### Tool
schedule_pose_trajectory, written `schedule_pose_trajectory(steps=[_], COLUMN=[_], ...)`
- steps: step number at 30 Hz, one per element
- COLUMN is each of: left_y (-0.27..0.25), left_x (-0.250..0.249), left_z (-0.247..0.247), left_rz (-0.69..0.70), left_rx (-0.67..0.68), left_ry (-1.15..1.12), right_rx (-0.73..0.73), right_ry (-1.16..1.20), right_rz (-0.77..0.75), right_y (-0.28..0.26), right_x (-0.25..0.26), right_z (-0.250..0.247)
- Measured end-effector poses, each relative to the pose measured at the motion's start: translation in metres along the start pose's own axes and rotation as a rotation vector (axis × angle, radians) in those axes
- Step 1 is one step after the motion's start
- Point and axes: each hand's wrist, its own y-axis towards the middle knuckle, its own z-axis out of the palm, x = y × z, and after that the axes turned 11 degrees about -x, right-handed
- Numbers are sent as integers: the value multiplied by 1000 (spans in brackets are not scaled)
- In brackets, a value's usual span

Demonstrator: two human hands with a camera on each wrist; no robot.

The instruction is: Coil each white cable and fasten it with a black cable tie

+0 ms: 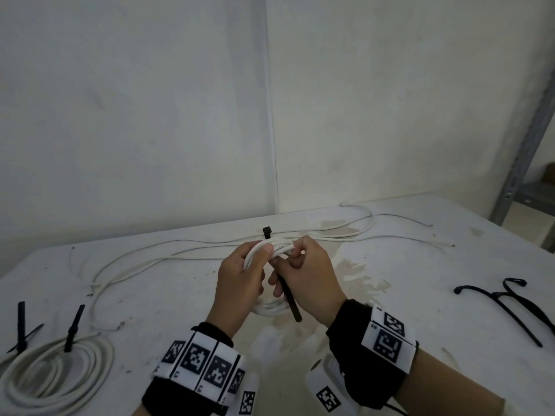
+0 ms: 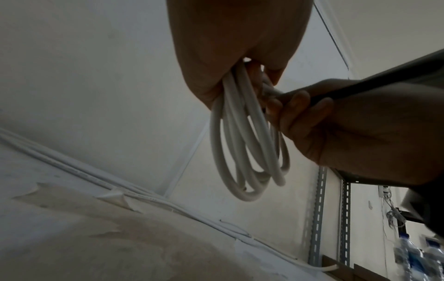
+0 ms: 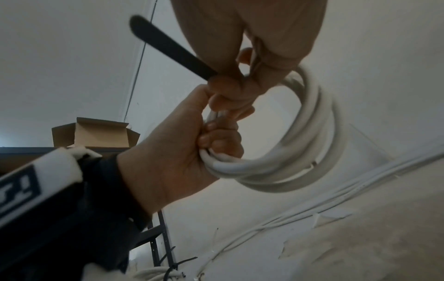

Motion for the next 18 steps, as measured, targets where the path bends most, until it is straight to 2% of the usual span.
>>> schedule_pose_trajectory(steps=[3,8,14,16,18], left_y=[1,3,4,5,4], left_x=[-4,-7,-10,-8,-7], left_z=[-1,-3,-5,-5,-5], left_rz=[-37,-144,-246,-252,-243], left_rx=[30,55,28,33,46], left_ry=[-38,-161,-298,-301,-293], right_rx=[50,228,399,416,362], right_ry=[57,108,76,52,32], right_rz=[-13,-72,-134,-199,-243], right_y=[0,-3,-8,-9,-7], right_x=[0,4,7,9,8], right_z=[-4,-14,-27,-26,-24])
